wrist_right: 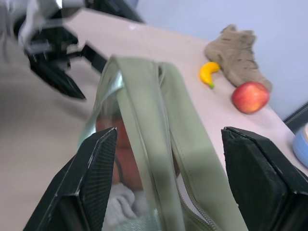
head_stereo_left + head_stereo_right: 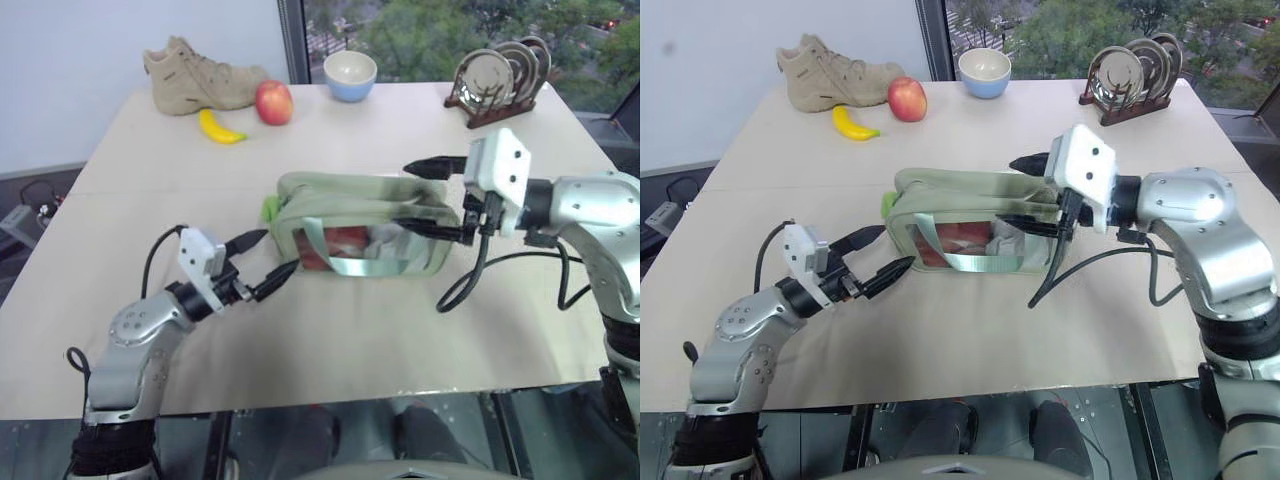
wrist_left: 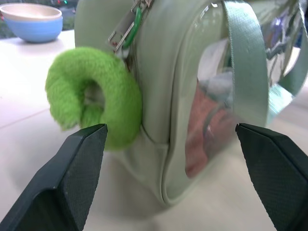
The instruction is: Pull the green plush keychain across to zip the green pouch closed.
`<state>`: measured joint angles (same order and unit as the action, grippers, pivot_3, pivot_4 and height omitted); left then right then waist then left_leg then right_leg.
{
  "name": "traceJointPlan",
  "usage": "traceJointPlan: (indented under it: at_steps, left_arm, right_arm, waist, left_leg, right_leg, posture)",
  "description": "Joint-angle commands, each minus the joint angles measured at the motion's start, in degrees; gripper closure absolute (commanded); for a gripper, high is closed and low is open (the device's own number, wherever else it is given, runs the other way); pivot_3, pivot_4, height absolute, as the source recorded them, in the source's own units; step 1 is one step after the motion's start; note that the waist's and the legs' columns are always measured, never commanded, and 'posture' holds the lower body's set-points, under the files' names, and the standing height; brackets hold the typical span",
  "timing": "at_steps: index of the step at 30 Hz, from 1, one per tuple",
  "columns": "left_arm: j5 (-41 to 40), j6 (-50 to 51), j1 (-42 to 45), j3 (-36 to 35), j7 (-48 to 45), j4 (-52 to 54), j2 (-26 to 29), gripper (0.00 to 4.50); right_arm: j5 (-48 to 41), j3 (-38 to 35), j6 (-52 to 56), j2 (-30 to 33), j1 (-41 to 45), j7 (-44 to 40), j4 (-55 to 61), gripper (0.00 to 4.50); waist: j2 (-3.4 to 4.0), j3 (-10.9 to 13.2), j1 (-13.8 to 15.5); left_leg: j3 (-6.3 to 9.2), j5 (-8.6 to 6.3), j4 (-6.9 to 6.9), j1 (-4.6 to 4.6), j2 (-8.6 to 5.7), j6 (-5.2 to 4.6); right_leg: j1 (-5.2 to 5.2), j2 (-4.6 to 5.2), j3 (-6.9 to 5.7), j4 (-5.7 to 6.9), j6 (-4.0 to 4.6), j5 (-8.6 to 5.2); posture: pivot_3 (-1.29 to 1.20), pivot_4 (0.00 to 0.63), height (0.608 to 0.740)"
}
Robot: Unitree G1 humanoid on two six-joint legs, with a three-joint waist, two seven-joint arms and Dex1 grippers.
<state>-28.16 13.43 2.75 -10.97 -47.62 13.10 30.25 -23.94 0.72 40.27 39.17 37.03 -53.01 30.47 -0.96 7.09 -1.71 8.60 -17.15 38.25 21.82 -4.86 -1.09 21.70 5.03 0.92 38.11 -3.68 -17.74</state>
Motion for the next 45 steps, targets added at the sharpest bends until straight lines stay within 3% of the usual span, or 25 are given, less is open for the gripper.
traceJointPlan:
  at_steps: [1, 6, 7, 14, 16, 17, 19, 28, 29, 31, 34, 37, 40, 45]
  left_arm:
    - [0.7, -1.8, 0.7, 0.8, -0.1, -0.4, -0.5, 1.72]
    - [1.3, -2.8, 1.3, 1.0, 0.2, -1.8, -1.0, 4.19]
    - [1.5, -3.1, 1.5, 0.9, 0.6, -2.0, -1.3, 4.4]
    - [1.3, -3.4, 0.5, -0.2, 1.8, -0.6, -1.8, 4.4]
    - [1.1, -3.1, 0.4, -0.5, 2.1, -0.4, -1.8, 3.68]
    - [1.1, -3.1, 0.4, -0.5, 2.2, -0.4, -1.8, 3.54]
    - [1.4, -3.3, 0.2, -0.2, 2.4, -0.1, -1.9, 2.67]
    - [-0.8, -4.0, -1.2, -1.8, -0.8, 0.4, 0.0, 2.67]
    - [-1.4, -3.8, -1.4, -2.2, -1.5, 0.3, 0.5, 2.65]
    - [-2.9, -3.0, -1.3, -3.4, -3.0, -0.2, 2.0, 2.65]
    - [-6.5, 0.8, -0.6, -5.6, -4.0, -1.2, 4.4, 2.65]
    - [-18.2, 14.7, 0.8, -8.6, -2.0, -0.9, 6.2, 2.65]
    - [-25.4, 24.4, 2.1, -9.6, 0.0, -0.8, 7.7, 2.65]
    - [-25.4, 28.5, 7.1, -9.7, 7.1, -4.0, 5.8, 2.65]
  right_arm:
    - [-3.5, -2.9, 7.5, -0.8, 1.2, 6.4, 5.4, 0.92]
    - [-4.8, 1.0, 14.9, -5.5, 5.8, 14.6, 8.1, 0.92]
    - [-4.5, 1.8, 15.2, -6.6, 6.6, 15.9, 7.8, 0.92]
    - [-3.7, 5.0, 14.8, -7.6, 6.6, 18.1, 7.2, 0.92]
    - [-4.2, 5.1, 14.8, -7.5, 6.5, 17.7, 6.8, 0.92]
    - [-4.1, 5.3, 14.3, -7.2, 6.7, 17.3, 6.6, 0.92]
    - [-3.4, 6.5, 13.0, -6.1, 6.9, 15.8, 5.9, 0.92]
    - [1.7, 14.4, 7.6, -3.0, 7.5, 10.6, -3.4, 0.92]
    - [2.3, 14.8, 6.9, -2.9, 7.6, 10.1, -4.7, 1.46]
    - [2.9, 15.2, 5.9, -2.7, 7.9, 8.7, -6.4, 1.66]
    - [3.1, 15.3, 5.1, -2.6, 8.3, 6.8, -7.8, 3.21]
    - [3.3, 15.2, 4.6, -2.8, 8.5, 5.7, -8.3, 4.32]
    - [3.8, 15.2, 4.2, -2.9, 8.7, 5.1, -8.5, 4.47]
    - [4.2, 14.9, 4.2, -3.1, 8.4, 4.7, -7.9, 4.47]
  waist:
    - [0.0, 0.0, -0.1]
    - [0.0, 0.0, -0.4]
    - [-0.01, 0.0, -0.4]
    - [-0.01, 0.0, -0.4]
    - [-0.01, 0.0, -0.4]
    - [-0.01, 0.0, -0.5]
    - [-0.01, 0.0, -0.5]
    - [-0.01, 0.0, -0.5]
    - [-0.01, 0.0, -0.5]
    - [-0.01, 0.0, -0.5]
    - [0.0, 0.0, -0.6]
    - [0.01, 0.0, -0.6]
    - [0.0, 0.0, -0.6]
    - [-0.01, 0.0, -0.6]
  left_leg:
    - [-0.02, 0.0, 0.0, 0.0, 0.0, 0.0]
    - [-0.02, 0.0, -0.01, -0.01, 0.02, 0.0]
    - [-0.01, 0.0, 0.0, 0.0, 0.01, 0.0]
    - [0.03, 0.0, 0.01, 0.0, -0.05, 0.0]
    - [0.02, 0.0, 0.0, -0.01, -0.04, 0.0]
    - [0.03, 0.0, 0.0, -0.02, -0.03, 0.0]
    - [0.03, 0.0, 0.0, -0.02, -0.02, 0.0]
    - [0.01, 0.0, 0.0, -0.01, -0.02, 0.0]
    - [0.01, 0.0, 0.0, -0.02, -0.02, 0.0]
    - [0.0, 0.0, 0.0, -0.01, -0.02, 0.0]
    - [0.01, 0.0, -0.01, -0.01, -0.01, 0.0]
    - [0.05, 0.0, -0.02, 0.0, -0.01, 0.0]
    - [0.08, 0.0, -0.01, -0.01, -0.01, 0.0]
    - [0.08, 0.0, 0.0, -0.02, -0.01, 0.0]
  right_leg:
    - [0.0, 0.0, 0.01, 0.0, 0.0, 0.0]
    - [0.02, -0.01, 0.02, 0.03, 0.0, 0.0]
    - [0.04, -0.01, 0.0, 0.03, 0.0, 0.0]
    - [0.04, 0.02, -0.02, 0.02, 0.0, 0.0]
    - [0.04, 0.01, -0.02, 0.03, 0.0, 0.0]
    - [0.04, 0.0, -0.02, 0.03, 0.0, 0.0]
    - [0.04, 0.0, -0.02, 0.03, 0.0, 0.0]
    - [0.04, 0.0, -0.01, 0.01, 0.0, 0.0]
    - [0.05, 0.0, -0.01, 0.01, 0.0, 0.0]
    - [0.05, 0.0, -0.01, 0.01, 0.0, 0.0]
    - [0.05, -0.01, -0.01, -0.01, 0.0, 0.0]
    - [0.05, -0.01, -0.03, -0.01, 0.0, 0.0]
    - [0.05, -0.01, -0.04, 0.02, 0.0, 0.0]
    - [0.04, -0.02, -0.05, 0.04, 0.0, 0.0]
  posture:
    - [0.0, 0.15, 0.74]
    - [0.0, 0.15, 0.74]
    - [0.0, 0.15, 0.74]
    - [0.0, 0.15, 0.74]
    - [0.0, 0.15, 0.74]
    - [0.0, 0.15, 0.74]
    - [0.0, 0.15, 0.74]
    - [0.0, 0.15, 0.74]
    - [0.0, 0.15, 0.74]
    - [0.0, 0.15, 0.74]
    - [0.0, 0.15, 0.74]
    - [0.0, 0.15, 0.74]
    - [0.0, 0.15, 0.74]
    - [0.0, 0.15, 0.74]
